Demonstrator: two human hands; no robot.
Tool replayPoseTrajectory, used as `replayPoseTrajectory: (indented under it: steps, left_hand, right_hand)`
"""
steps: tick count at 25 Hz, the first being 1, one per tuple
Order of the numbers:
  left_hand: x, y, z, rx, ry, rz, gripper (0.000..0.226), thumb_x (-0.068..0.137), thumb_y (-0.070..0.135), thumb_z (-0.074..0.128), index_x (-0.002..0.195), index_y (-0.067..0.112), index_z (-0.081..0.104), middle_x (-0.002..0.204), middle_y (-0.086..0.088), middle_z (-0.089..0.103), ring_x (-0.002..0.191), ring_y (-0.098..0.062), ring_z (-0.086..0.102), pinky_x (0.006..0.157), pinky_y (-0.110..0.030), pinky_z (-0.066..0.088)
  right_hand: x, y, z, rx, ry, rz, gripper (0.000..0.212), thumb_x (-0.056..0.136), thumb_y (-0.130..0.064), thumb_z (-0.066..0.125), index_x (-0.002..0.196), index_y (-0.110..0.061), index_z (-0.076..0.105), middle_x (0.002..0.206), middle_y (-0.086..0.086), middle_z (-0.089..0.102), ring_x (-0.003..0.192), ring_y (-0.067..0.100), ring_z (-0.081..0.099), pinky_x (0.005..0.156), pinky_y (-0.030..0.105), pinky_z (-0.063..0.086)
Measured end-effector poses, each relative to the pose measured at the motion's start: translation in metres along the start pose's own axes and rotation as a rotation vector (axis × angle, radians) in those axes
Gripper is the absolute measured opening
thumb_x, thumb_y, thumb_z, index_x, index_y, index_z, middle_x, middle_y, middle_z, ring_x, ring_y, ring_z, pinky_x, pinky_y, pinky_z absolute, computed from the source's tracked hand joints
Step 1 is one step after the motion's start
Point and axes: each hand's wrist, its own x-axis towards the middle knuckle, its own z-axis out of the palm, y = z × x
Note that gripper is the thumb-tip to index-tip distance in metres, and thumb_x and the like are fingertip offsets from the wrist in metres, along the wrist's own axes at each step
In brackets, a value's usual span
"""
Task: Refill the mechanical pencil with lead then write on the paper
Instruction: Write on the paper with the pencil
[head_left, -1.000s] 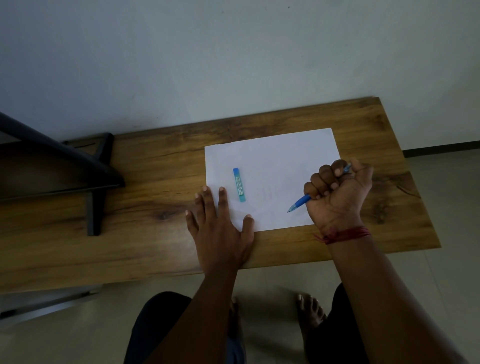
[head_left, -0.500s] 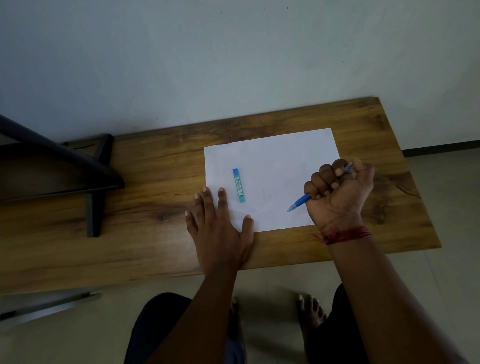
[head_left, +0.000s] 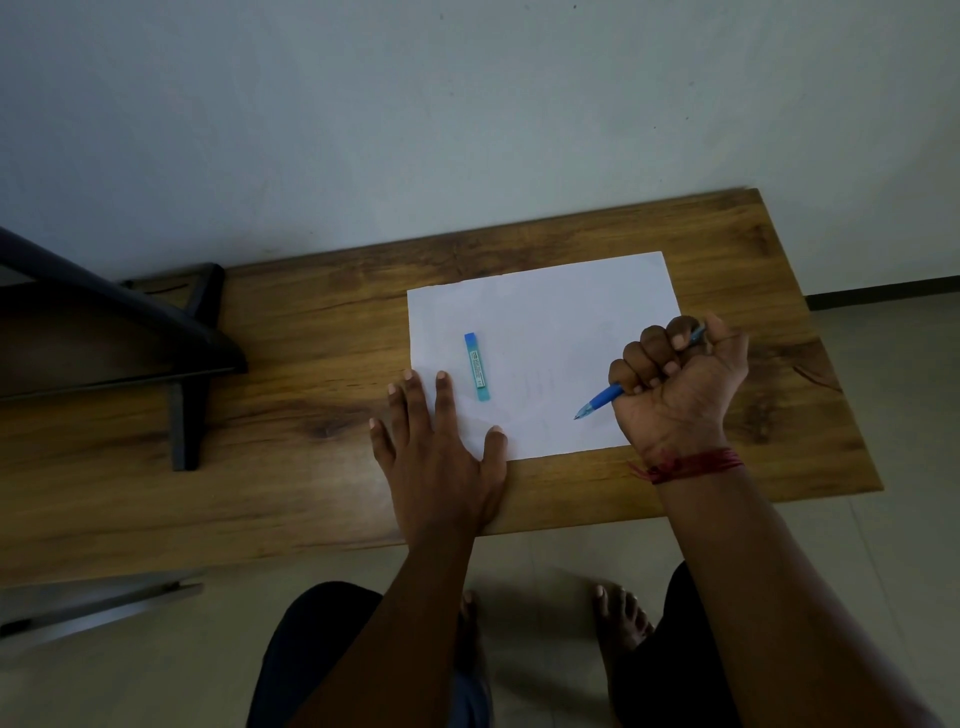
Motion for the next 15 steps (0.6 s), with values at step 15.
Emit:
replayPoseTrajectory:
  steps: [15]
  left_hand:
    - [-0.0004,0.0,0.0002,-0.008,-0.003,-0.001,0.083,0.082,0.071,0.031,0.151,0.028,0.016,0.162,-0.007,0.01,0.149,-0.03,0.006,0.119,-0.053,0.006]
  right_hand:
    - [0.0004,0.0006,0.0004,0.002,0.01,0.002,0.043,0.095,-0.035,0.028,0.059,-0.015,0.039,0.043,-0.004,0.03,0.038,0.008,0.021,0.044,0.019,0.019]
